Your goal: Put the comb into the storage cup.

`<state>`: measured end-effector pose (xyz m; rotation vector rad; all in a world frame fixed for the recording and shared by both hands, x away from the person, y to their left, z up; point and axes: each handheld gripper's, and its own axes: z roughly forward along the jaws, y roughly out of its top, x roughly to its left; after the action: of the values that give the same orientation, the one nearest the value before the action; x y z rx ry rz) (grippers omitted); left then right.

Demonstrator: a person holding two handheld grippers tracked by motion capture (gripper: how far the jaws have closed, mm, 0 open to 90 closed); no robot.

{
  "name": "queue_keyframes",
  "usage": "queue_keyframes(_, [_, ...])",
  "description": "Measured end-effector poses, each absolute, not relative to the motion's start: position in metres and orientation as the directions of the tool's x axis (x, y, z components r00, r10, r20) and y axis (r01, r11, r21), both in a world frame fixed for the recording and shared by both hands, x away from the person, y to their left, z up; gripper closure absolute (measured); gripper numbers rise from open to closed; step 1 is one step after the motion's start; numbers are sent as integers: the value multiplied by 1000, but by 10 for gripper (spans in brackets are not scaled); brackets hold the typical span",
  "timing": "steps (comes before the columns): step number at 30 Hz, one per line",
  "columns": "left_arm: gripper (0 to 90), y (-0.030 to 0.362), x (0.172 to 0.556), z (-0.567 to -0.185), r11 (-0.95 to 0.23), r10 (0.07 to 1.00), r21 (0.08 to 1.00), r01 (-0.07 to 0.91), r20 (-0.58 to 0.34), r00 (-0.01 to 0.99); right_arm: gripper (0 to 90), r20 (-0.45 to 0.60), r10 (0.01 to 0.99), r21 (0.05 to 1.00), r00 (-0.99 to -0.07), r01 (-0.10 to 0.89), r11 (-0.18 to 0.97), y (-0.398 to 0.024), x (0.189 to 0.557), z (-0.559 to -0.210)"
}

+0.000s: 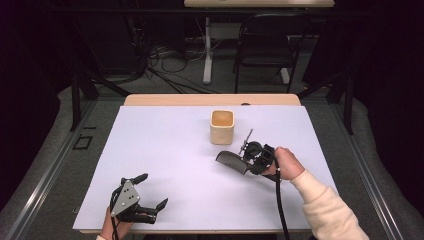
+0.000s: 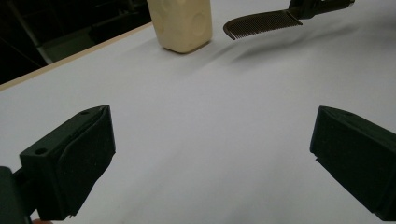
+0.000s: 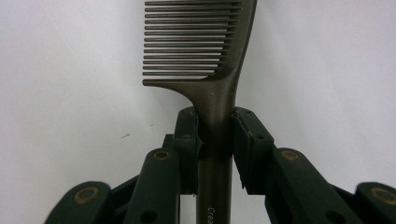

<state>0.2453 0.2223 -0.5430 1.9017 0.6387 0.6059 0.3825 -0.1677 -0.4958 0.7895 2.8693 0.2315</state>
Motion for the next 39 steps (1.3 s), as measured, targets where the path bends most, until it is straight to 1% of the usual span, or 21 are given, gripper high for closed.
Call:
queue_keyframes(1, [1, 223, 245, -543, -362, 666, 917, 166, 130, 735, 723, -114, 512, 182, -851, 489, 853, -169, 383, -494])
queue_keyframes(17, [1, 223, 245, -543, -363, 669, 917, 167, 131, 732, 723, -110, 545, 238, -831, 510, 826, -179, 385, -489])
queue_keyframes(23, [1, 223, 245, -543, -362, 670, 918, 165, 133, 730, 723, -103, 564, 264, -819, 524, 810, -186, 385, -488])
queue_keyframes(24, [1, 223, 245, -543, -361, 671, 918, 165, 133, 730, 723, -100, 570, 281, -815, 527, 802, -189, 385, -489])
queue_keyframes(28, [1, 223, 245, -543, -362, 671, 917, 166, 133, 730, 723, -89, 581, 294, -809, 536, 791, -192, 384, -489])
queue_keyframes(30, [1, 223, 245, -543, -363, 671, 917, 166, 133, 729, 723, -79, 591, 317, -803, 541, 779, -196, 384, -488])
queue_keyframes(32, [1, 223, 245, -543, -361, 672, 918, 167, 132, 728, 723, -78, 595, 317, -800, 546, 776, -197, 384, -488])
queue_keyframes(34, [1, 223, 245, -543, -360, 673, 918, 166, 132, 728, 723, -73, 602, 341, -795, 548, 764, -200, 384, -488])
queue_keyframes(39, [1, 223, 245, -543, -362, 672, 917, 166, 133, 728, 723, -70, 608, 351, -791, 551, 757, -203, 384, -487])
